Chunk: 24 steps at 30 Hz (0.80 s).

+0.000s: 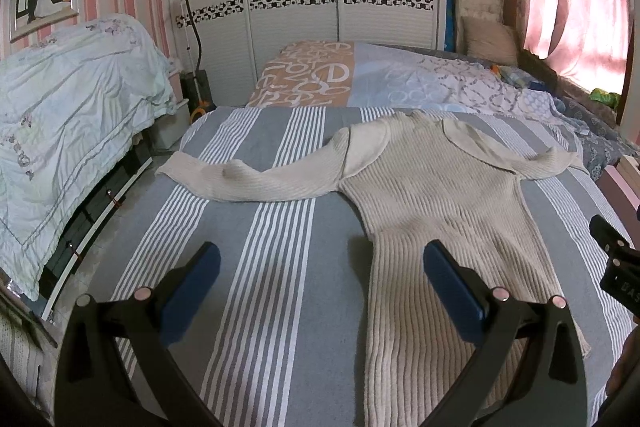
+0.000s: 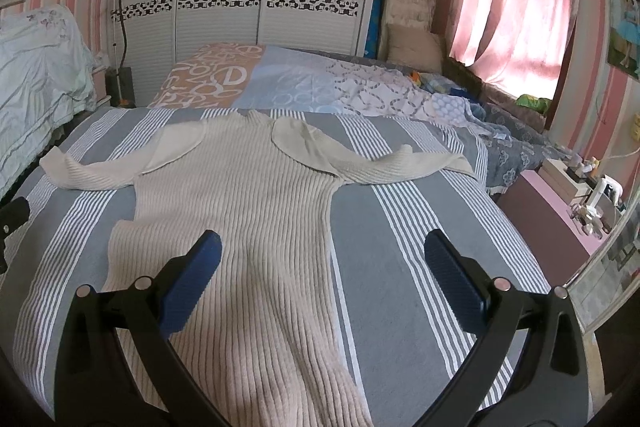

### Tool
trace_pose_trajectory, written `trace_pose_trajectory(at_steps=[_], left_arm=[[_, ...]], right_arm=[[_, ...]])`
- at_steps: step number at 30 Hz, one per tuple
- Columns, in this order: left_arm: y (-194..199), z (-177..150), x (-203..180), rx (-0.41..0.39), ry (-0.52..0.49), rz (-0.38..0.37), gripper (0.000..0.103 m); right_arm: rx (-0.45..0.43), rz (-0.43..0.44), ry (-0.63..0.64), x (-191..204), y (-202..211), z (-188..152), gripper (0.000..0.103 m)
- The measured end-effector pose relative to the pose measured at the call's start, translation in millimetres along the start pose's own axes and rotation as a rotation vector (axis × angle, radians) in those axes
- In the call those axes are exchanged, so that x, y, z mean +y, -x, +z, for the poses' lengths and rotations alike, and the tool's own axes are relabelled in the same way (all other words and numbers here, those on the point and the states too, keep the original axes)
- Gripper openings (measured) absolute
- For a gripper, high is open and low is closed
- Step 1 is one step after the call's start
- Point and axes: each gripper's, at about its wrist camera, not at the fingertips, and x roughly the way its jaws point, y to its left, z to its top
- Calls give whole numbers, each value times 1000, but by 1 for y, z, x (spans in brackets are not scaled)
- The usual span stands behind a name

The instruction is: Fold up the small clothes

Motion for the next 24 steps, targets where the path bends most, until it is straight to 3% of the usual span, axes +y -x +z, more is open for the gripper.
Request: trace_pose_trajectory(at_steps=[24], left_arm=[[-9,-1,-1,15,5,2,102]], right_arm=[[25,-7,8,5,-15,0,100]])
